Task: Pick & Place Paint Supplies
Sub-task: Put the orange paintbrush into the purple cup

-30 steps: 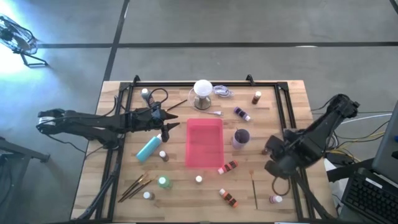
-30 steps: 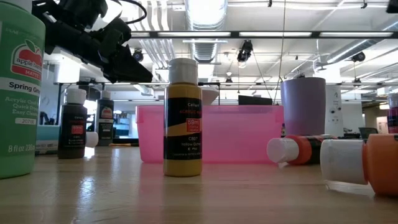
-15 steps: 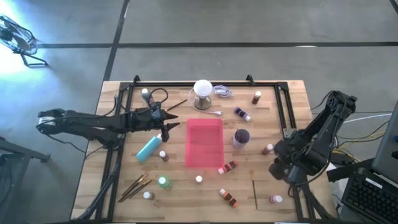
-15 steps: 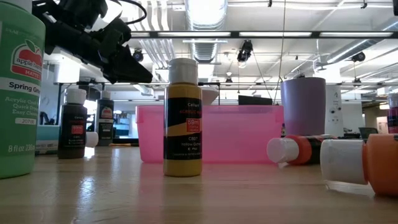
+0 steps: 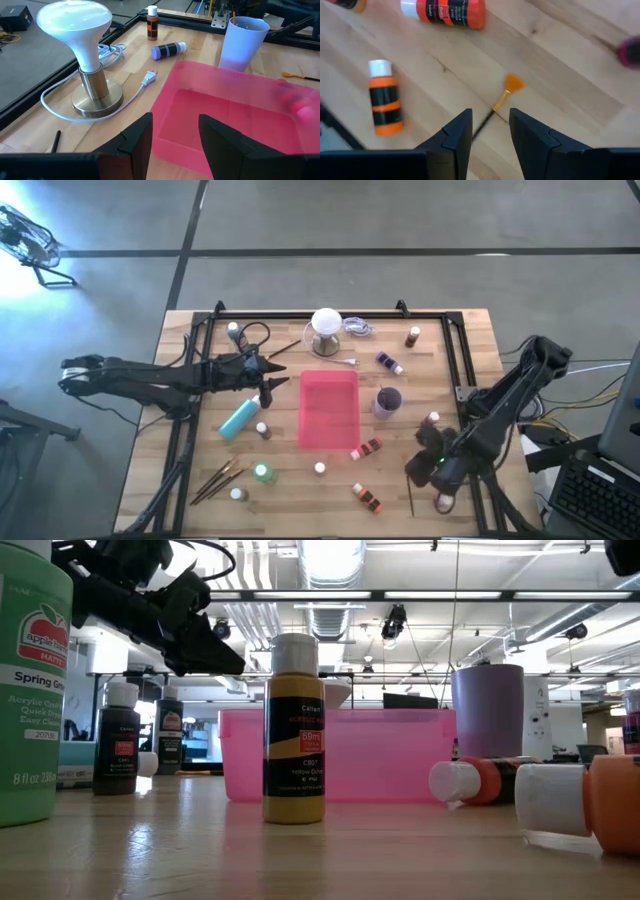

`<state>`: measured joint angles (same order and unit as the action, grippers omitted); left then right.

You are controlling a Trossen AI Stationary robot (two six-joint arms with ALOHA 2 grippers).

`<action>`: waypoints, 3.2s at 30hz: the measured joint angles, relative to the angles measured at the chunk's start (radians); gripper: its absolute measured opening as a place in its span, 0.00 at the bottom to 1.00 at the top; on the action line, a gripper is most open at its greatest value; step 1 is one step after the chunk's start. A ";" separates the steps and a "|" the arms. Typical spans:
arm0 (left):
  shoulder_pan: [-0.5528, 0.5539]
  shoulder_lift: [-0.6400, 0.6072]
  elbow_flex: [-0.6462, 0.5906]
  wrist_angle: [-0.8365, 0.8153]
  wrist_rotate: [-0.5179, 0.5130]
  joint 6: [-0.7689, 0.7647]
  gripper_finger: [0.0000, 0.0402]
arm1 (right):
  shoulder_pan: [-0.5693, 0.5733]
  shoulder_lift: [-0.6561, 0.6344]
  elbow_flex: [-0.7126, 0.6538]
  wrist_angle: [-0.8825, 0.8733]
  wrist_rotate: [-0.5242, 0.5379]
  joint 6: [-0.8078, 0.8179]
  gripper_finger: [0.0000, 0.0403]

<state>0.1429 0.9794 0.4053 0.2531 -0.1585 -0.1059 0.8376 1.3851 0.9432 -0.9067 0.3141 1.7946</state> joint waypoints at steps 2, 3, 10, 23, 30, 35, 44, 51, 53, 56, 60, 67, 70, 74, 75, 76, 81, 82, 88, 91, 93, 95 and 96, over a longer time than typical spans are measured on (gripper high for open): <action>0.000 0.000 0.000 -0.001 0.000 0.000 0.41 | -0.012 0.063 0.024 0.013 0.000 0.000 0.31; 0.000 0.000 0.000 -0.003 0.000 0.000 0.41 | -0.019 0.096 0.037 0.013 0.001 -0.003 0.31; 0.000 0.000 0.000 -0.008 0.000 0.000 0.41 | -0.065 0.284 0.111 -0.093 -0.003 -0.003 0.38; 0.000 0.000 -0.001 -0.008 0.000 -0.003 0.41 | -0.101 0.303 0.124 -0.147 -0.060 0.136 0.51; 0.000 0.000 -0.001 -0.008 0.000 -0.003 0.41 | -0.108 0.303 0.078 -0.091 -0.061 0.137 0.56; 0.000 0.000 -0.001 -0.008 0.000 -0.003 0.41 | -0.113 0.303 0.022 0.003 -0.061 0.137 0.59; 0.000 0.000 -0.001 -0.008 0.000 -0.003 0.41 | -0.114 0.303 -0.021 0.060 -0.063 0.141 0.59; 0.000 0.000 -0.001 -0.008 0.000 -0.003 0.41 | -0.116 0.318 -0.042 0.106 -0.083 0.143 0.52; 0.000 0.000 -0.001 -0.008 0.000 -0.003 0.41 | -0.116 0.321 -0.054 0.129 -0.084 0.139 0.50; 0.000 0.000 -0.001 -0.008 0.000 -0.003 0.41 | -0.116 0.321 -0.067 0.149 -0.085 0.139 0.48; 0.000 0.000 -0.001 -0.010 0.000 -0.003 0.41 | -0.116 0.317 -0.072 0.150 -0.101 0.140 0.45; 0.000 0.000 -0.002 -0.014 0.000 -0.003 0.41 | -0.117 0.318 -0.061 0.144 -0.122 0.133 0.34; 0.000 0.000 -0.002 -0.015 0.000 -0.003 0.41 | -0.117 0.316 -0.060 0.151 -0.132 0.132 0.27; 0.000 0.000 -0.002 -0.015 0.001 -0.003 0.41 | -0.117 0.316 -0.059 0.156 -0.135 0.113 0.17; 0.000 0.000 -0.002 -0.015 0.000 -0.003 0.41 | -0.117 0.316 -0.059 0.158 -0.136 0.111 0.14; 0.000 0.000 -0.002 -0.015 0.000 -0.003 0.41 | -0.117 0.316 -0.059 0.162 -0.136 0.109 0.12; 0.000 0.000 -0.002 -0.015 0.000 -0.003 0.41 | -0.117 0.310 -0.058 0.167 -0.135 0.094 0.03; 0.000 0.000 -0.002 -0.015 0.000 -0.003 0.41 | -0.117 0.307 -0.059 0.167 -0.135 0.091 0.03; 0.000 0.000 -0.002 -0.015 0.000 -0.003 0.41 | -0.115 0.264 -0.062 0.165 -0.149 0.067 0.02; 0.000 0.000 -0.002 -0.015 0.000 -0.003 0.41 | -0.116 0.230 -0.062 0.163 -0.118 0.051 0.02; 0.000 0.000 -0.002 -0.015 0.000 -0.003 0.41 | -0.116 0.204 -0.062 0.163 -0.086 0.037 0.02; 0.000 0.000 -0.002 -0.015 0.000 -0.002 0.41 | -0.116 0.176 -0.053 0.162 -0.047 0.013 0.02; 0.000 0.000 -0.002 -0.015 0.000 -0.002 0.41 | -0.116 0.163 -0.047 0.164 -0.023 -0.005 0.02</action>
<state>0.1429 0.9798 0.4038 0.2382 -0.1581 -0.1081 0.7216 1.5484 0.8966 -0.7430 0.2907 1.7895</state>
